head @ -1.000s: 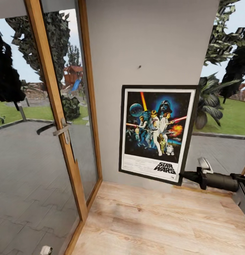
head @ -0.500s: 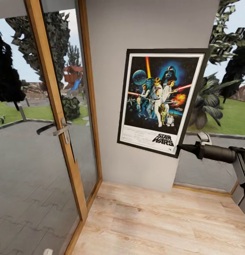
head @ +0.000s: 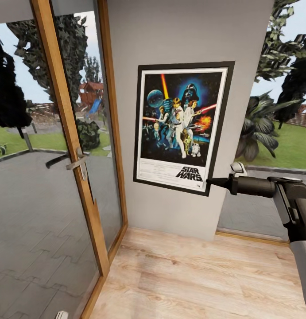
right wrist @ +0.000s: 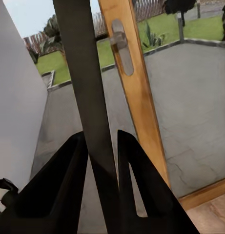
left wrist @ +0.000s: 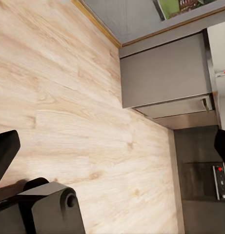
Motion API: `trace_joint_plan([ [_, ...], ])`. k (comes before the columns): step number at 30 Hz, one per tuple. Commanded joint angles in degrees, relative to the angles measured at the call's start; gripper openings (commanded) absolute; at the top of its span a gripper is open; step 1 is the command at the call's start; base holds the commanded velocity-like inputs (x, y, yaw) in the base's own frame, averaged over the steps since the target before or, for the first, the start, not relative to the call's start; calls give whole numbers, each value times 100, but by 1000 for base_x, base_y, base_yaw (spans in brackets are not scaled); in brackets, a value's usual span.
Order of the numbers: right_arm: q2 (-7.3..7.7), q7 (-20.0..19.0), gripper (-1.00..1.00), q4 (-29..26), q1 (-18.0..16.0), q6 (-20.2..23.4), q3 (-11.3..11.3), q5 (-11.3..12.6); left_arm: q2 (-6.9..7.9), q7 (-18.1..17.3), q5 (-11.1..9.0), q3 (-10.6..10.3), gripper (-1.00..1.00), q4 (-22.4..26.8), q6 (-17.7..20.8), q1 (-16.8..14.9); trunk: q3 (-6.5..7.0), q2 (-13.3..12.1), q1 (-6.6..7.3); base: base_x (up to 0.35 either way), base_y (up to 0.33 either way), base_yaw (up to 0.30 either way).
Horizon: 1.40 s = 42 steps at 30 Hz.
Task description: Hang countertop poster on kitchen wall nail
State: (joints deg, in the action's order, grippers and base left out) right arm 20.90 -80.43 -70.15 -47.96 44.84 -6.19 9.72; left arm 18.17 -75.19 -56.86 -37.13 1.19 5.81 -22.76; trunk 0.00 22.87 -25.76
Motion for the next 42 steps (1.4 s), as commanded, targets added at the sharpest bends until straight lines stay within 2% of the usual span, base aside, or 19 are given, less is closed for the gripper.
trace_joint_plan([
  [1, -2, -13, -100, -6, -2, 59, 11, 22, 2, -16, -53, -47, 100, 4, 60, 0, -3, 4, -2, 0, 0, 0],
  [10, -5, 82, -100, -41, -10, 53, 34, -5, 2, 8, -54, -43, 100, 4, 68, 0, -3, 4, -2, 0, 0, 0],
  [12, -5, 239, -100, -43, -15, 60, 36, -9, 0, 196, -53, -49, 100, 4, 65, 0, -3, 4, -2, 0, 0, 0],
  [13, -5, 283, -100, -50, -16, 62, 40, -10, -1, 331, -53, -50, 100, 4, 64, 0, -3, 4, -2, 0, 0, 0],
  [14, -6, 348, -100, -60, -18, 64, 49, -12, -13, 683, -53, -56, 100, 4, 63, 0, -3, 4, -2, 0, 0, 0],
  [16, -5, 391, -100, -68, -22, 66, 55, -12, -53, 1166, -51, -56, 100, 4, 67, 0, -3, 4, -2, 0, 0, 0],
  [17, -2, 418, -100, -74, -25, 67, 58, -13, -95, 1702, -49, -57, 100, 5, 76, 0, -3, 4, -2, 0, 0, 0],
  [19, 5, 442, -100, -80, -27, 68, 62, -13, -130, 2281, -47, -54, 100, 5, 89, 1, -3, 4, -2, 0, 0, 0],
  [21, 12, 450, -100, -83, -28, 68, 63, -14, -142, 2579, -47, -42, 100, 4, 95, 84, -3, 4, -2, 0, 0, 0],
  [25, 17, 455, -100, -85, -29, 69, 64, -14, -129, 2786, -51, -13, 100, 4, 97, 390, -3, 4, -2, 0, 0, 0],
  [29, 17, 446, -100, -86, -29, 69, 65, -12, -128, 2841, -61, -2, 100, 9, 71, 659, -3, 4, -2, 0, 0, 0],
  [42, 11, 438, -100, -86, -29, 52, 68, -13, -152, 2755, -62, -2, 100, 13, 52, 702, -3, 4, -2, 0, 0, 0],
])
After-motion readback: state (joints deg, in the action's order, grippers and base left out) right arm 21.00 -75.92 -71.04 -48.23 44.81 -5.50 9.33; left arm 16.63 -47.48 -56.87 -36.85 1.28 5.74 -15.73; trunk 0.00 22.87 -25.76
